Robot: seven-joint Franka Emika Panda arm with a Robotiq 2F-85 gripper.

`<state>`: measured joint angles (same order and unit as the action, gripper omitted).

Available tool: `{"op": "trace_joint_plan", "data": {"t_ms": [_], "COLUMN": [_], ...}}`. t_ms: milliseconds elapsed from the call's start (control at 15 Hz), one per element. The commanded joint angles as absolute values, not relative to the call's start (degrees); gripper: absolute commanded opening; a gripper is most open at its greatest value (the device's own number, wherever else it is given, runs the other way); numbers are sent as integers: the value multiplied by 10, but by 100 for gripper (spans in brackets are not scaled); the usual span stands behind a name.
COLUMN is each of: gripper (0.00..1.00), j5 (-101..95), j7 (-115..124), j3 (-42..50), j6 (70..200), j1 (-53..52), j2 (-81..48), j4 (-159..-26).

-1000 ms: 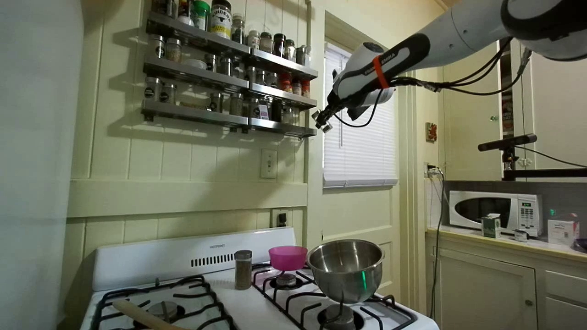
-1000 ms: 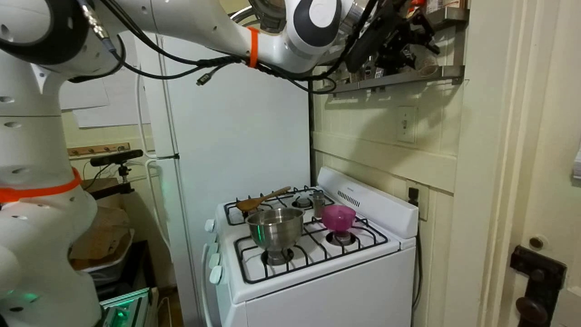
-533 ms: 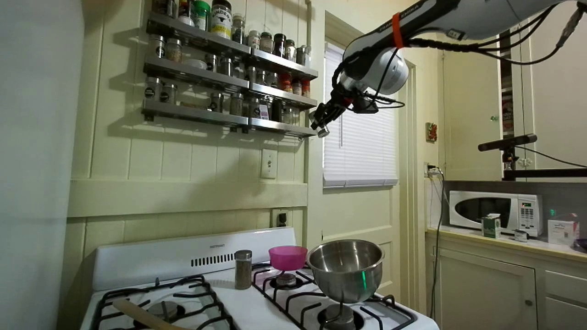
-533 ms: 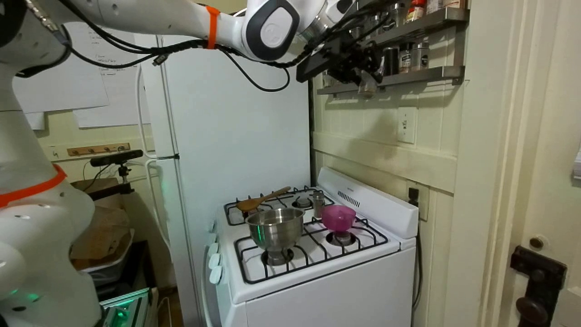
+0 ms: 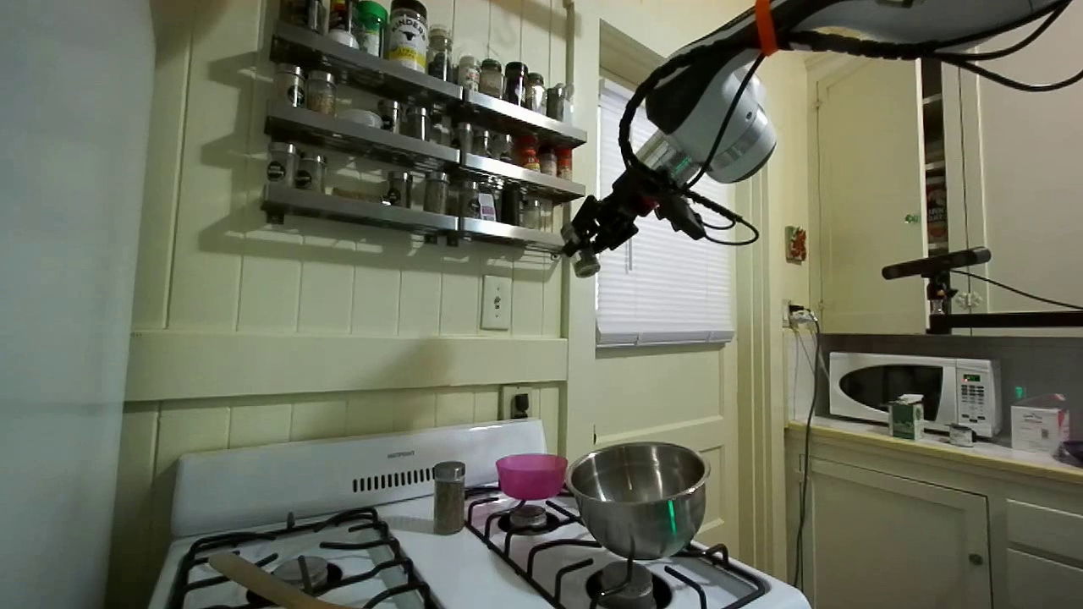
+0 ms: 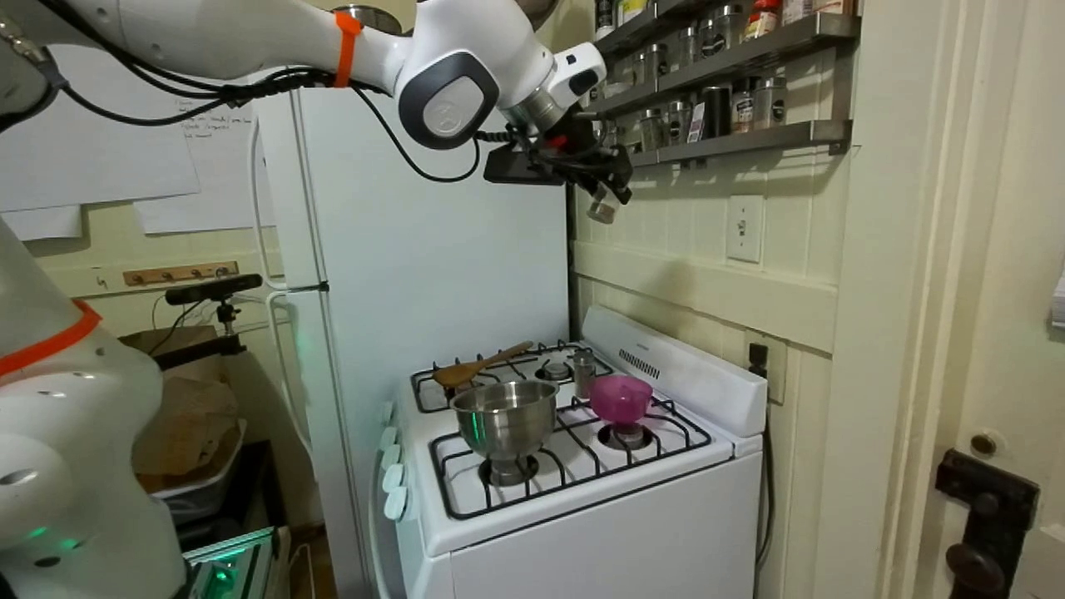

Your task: Remove one bottle from the bottom shelf and put it on the bottle on the stove

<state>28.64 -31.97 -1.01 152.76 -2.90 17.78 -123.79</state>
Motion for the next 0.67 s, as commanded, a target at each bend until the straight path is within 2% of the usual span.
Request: {"op": "trace_joint_plan", "data": {"t_ms": [0,333,600], "gripper": [25,25,25], "j5": [224,182,238], "j7": [-280,-227,-249], "j3": [7,-42,-79], "j6": [1560,1678,1765], "j1": [-42,-52,-85], "j2": [156,38,-77], "j4": [-1230,-1227,-1190]}}
